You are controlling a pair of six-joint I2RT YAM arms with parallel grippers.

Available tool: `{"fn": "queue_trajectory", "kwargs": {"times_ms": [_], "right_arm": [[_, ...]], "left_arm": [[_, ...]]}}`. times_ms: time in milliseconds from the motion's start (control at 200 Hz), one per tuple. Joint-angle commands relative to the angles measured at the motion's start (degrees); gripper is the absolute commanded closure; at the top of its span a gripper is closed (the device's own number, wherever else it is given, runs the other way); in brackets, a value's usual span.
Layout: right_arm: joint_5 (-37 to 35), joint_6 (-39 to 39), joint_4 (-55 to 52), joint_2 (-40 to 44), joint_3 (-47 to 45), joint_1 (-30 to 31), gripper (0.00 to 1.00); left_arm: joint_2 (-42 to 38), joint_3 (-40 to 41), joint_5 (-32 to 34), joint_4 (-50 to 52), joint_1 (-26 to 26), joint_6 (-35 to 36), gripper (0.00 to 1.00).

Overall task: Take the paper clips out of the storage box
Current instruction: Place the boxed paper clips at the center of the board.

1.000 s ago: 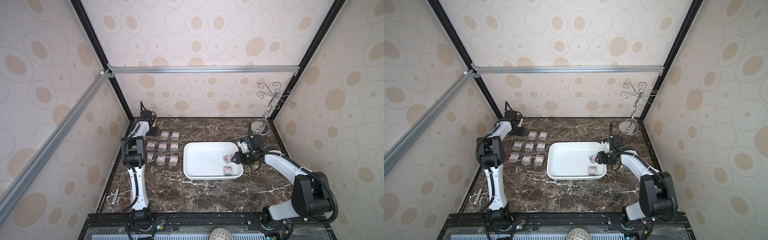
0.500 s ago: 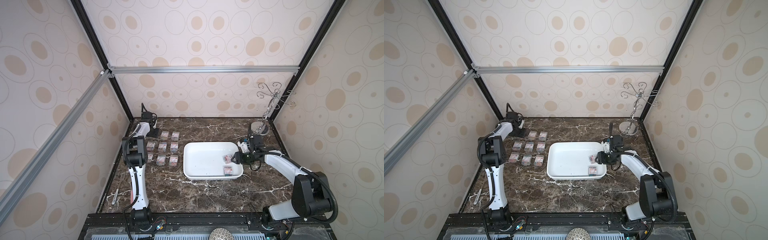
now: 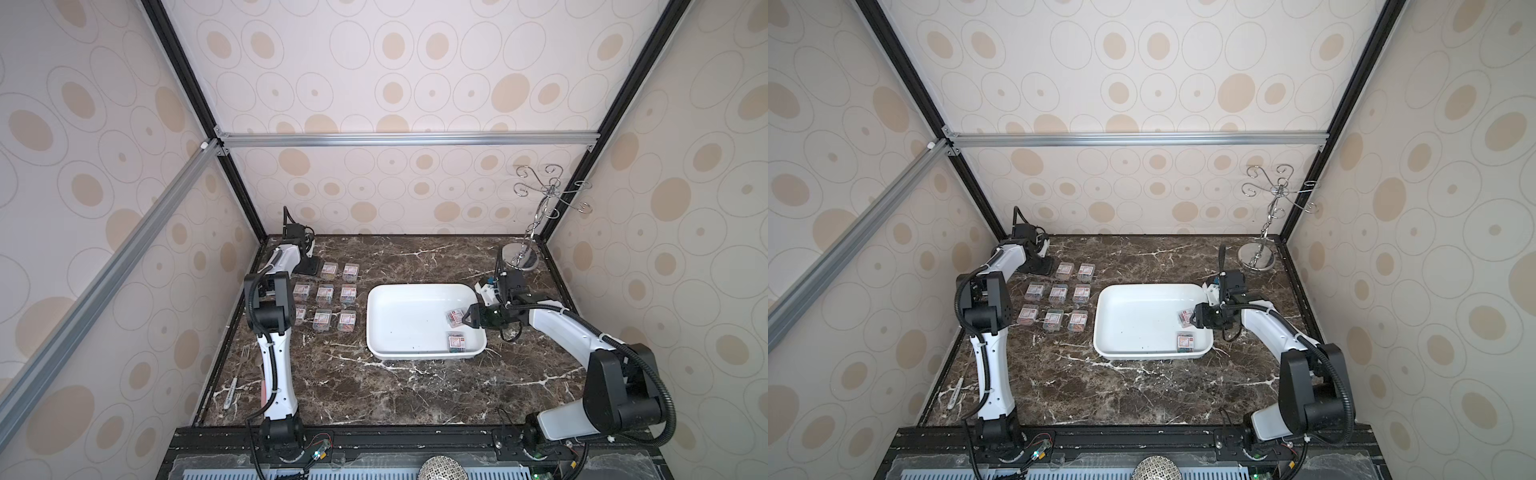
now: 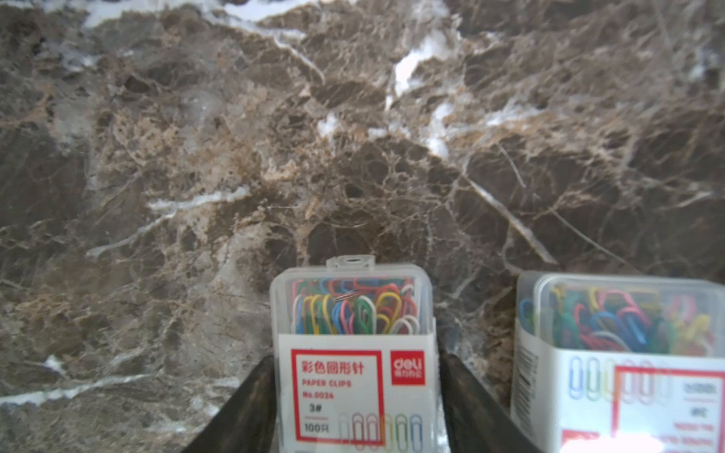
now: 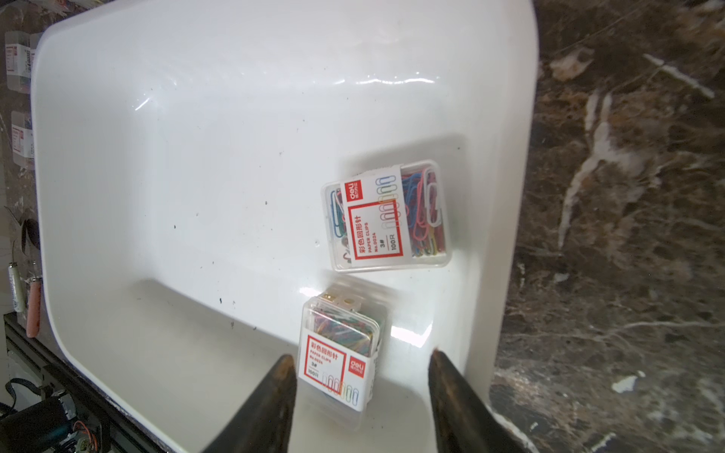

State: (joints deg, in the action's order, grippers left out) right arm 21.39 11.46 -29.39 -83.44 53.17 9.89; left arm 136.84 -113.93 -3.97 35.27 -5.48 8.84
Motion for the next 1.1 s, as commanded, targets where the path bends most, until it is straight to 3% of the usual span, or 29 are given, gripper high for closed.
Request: {"fn": "queue_trajectory", "kwargs": {"times_ms": [0,290,515,820,1095], "right_arm": [[-0.12,-0.65,-1.90,1.22,0.74,-0.31,0.44],[0.47,-0.48,-1.77,1.34,0.79,-0.31,0.44],[1.12,-0.22,-1.03,1.56,0.56,-0.31,0.44],[0.51,-0.64,-0.05,2.13,-0.15,-0.31,0.45],[2.07,0.66,1.98,2.09,0.16,-0.31,0.46]], "left_arm": [[0.80,-2.74,-0.07,1.55,-0.20,0.41,0.30],[-1.83,-5.41,-1.45,1.66,-0.13,-1.75,0.21],[-5.56,-6.18,1.12,1.76,0.02,-4.78,0.20],[-15.71,3.92,0.66,-4.16,1.80,-10.37,0.21],[-28.27,19.65,-0.43,-14.93,6.51,-15.55,0.21]]}}
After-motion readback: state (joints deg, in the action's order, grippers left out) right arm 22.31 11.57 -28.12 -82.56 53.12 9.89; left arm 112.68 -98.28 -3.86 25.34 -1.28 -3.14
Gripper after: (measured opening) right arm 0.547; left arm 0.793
